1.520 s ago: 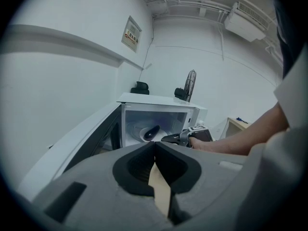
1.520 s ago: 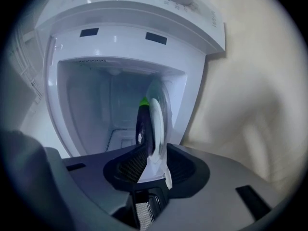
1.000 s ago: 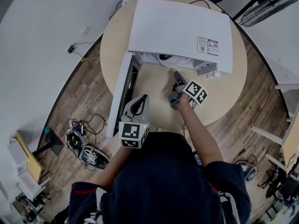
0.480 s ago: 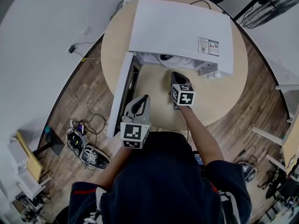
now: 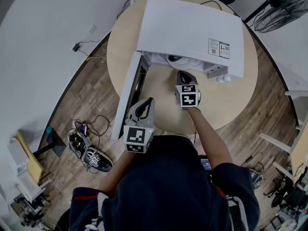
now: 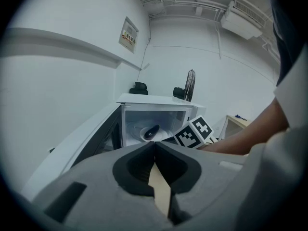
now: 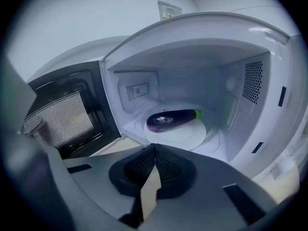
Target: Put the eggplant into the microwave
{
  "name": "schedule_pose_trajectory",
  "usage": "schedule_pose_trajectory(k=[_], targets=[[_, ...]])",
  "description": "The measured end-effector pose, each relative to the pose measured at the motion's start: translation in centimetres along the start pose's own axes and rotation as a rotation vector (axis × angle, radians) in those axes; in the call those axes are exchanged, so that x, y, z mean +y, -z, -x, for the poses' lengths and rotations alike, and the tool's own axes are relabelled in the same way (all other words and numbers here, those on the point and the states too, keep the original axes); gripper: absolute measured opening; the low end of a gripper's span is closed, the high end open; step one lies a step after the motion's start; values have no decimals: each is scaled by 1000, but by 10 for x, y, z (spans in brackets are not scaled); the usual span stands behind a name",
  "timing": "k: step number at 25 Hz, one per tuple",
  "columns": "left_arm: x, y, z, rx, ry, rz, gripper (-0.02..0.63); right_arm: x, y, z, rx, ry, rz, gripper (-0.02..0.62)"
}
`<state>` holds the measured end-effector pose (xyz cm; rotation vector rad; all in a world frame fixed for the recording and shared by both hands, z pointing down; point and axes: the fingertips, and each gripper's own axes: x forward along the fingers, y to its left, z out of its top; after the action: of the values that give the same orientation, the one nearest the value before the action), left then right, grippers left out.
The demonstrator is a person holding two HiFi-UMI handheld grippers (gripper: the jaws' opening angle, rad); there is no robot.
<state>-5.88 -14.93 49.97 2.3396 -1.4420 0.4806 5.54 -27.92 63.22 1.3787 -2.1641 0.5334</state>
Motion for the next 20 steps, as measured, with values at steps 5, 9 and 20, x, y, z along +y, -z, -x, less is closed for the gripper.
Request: schedule_pose_trajectory(k=[5,9,20], targets=[[4,4,3,11,-1,9,17,-2,1,-6,12,-1,-24,12],[6,5,1,13,-1,24,17,-4,1,-12,16,-7,-36,12],[12,9,-5,30,-2,36,17,-11,-3,-28,14,-5,-65,12]])
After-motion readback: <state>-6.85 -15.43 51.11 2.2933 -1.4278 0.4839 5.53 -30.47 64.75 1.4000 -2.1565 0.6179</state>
